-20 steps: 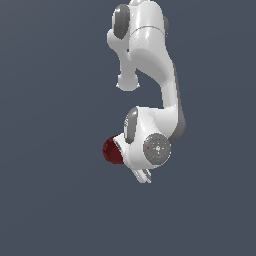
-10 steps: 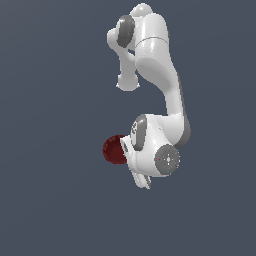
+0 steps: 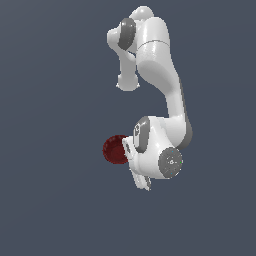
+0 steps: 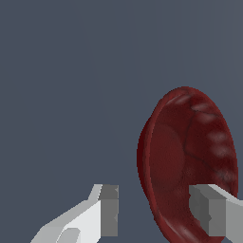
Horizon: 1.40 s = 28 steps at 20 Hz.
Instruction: Pick up the object and move it to a goal position.
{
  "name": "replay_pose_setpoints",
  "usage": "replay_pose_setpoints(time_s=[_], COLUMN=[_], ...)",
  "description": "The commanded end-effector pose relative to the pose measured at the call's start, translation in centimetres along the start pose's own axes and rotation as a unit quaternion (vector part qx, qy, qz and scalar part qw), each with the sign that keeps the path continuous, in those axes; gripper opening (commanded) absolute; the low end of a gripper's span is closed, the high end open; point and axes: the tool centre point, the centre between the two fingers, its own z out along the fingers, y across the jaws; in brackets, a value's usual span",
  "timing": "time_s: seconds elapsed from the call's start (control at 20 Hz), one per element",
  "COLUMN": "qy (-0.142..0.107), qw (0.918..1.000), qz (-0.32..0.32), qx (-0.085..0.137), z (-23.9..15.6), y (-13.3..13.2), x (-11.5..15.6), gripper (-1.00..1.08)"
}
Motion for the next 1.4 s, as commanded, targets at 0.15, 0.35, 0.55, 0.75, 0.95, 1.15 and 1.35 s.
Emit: replay_pose_setpoints(time_s=[0.15,0.35,0.55,0.75,0.95,1.15,1.35], qy=[0.0,0.0,0.0,0.0,0.0,0.0,0.0], qw=[1.0,1.0,1.0,1.0,1.0,1.0,1.0], qz=[0.0,0.001,0.002,0.002,0.002,0.002,0.002], qx=[0.0,0.0,-0.001,-0.001,-0.001,-0.001,-0.001], z=[0.5,1.6,2.6,3.0,3.0,3.0,3.0], y=[0.0,0.0,0.1,0.0,0.0,0.0,0.0], x=[0.0,0.0,0.0,0.0,0.0,0.0,0.0], gripper=[0.28,0.28,0.28,0.28,-1.0,-1.0,-1.0])
